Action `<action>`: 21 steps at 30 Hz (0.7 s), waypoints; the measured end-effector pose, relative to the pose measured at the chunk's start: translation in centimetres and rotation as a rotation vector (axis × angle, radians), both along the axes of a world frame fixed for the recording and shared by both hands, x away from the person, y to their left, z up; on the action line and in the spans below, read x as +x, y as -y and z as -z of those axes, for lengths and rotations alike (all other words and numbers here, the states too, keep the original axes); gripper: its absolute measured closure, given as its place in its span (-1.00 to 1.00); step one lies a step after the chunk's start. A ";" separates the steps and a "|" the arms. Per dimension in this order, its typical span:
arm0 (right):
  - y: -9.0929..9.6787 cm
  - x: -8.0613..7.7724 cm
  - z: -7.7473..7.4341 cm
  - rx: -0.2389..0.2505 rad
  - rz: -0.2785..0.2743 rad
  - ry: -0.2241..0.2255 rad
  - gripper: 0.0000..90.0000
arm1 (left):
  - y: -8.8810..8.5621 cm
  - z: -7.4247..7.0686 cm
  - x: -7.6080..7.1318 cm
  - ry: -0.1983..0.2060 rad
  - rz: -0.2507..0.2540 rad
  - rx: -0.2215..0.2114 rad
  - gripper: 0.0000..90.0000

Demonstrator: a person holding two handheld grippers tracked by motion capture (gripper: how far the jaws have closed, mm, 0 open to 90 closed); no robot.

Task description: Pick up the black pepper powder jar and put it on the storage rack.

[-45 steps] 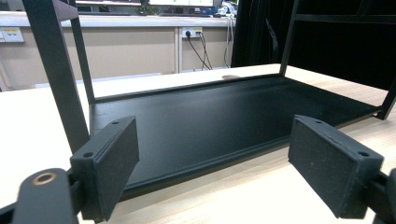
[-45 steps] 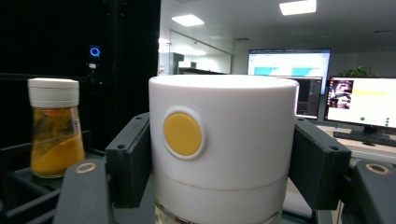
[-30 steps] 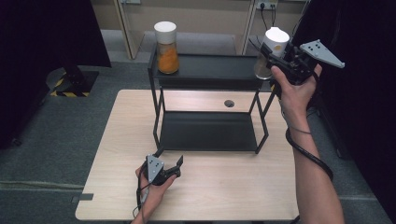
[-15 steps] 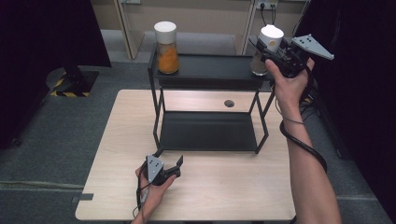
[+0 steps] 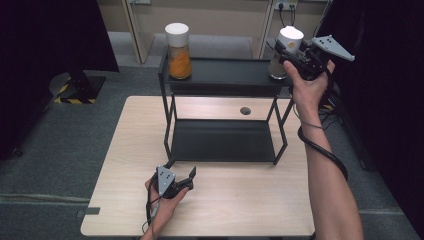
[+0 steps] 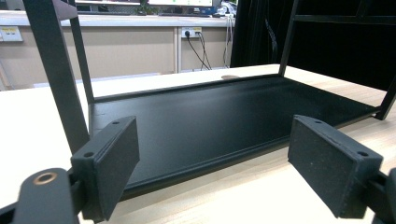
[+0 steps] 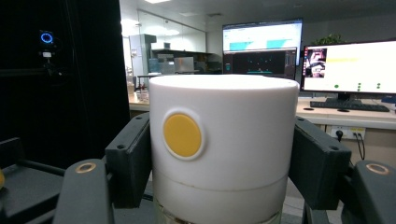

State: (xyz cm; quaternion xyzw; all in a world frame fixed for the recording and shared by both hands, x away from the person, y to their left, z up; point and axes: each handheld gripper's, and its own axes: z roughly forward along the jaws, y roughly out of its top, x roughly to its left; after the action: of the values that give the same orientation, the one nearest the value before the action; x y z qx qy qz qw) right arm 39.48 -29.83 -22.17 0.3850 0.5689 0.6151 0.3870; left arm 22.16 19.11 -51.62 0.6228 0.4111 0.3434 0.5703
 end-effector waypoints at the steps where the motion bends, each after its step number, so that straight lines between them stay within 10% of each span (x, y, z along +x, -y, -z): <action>1: -0.1 0.1 0.0 0.000 0.002 -0.003 -0.31 | 0.0 0.0 0.0 0.000 0.000 0.000 -0.64; 21: -1.6 0.6 -0.2 -0.024 0.014 -0.002 -0.31 | 0.0 0.0 0.0 0.003 -0.001 0.000 -0.64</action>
State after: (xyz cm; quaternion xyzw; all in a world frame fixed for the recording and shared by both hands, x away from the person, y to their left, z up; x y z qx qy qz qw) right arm 40.07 -28.19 -22.02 0.3851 0.5738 0.6051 0.3952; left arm 22.13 19.09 -51.66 0.6221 0.4104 0.3446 0.5708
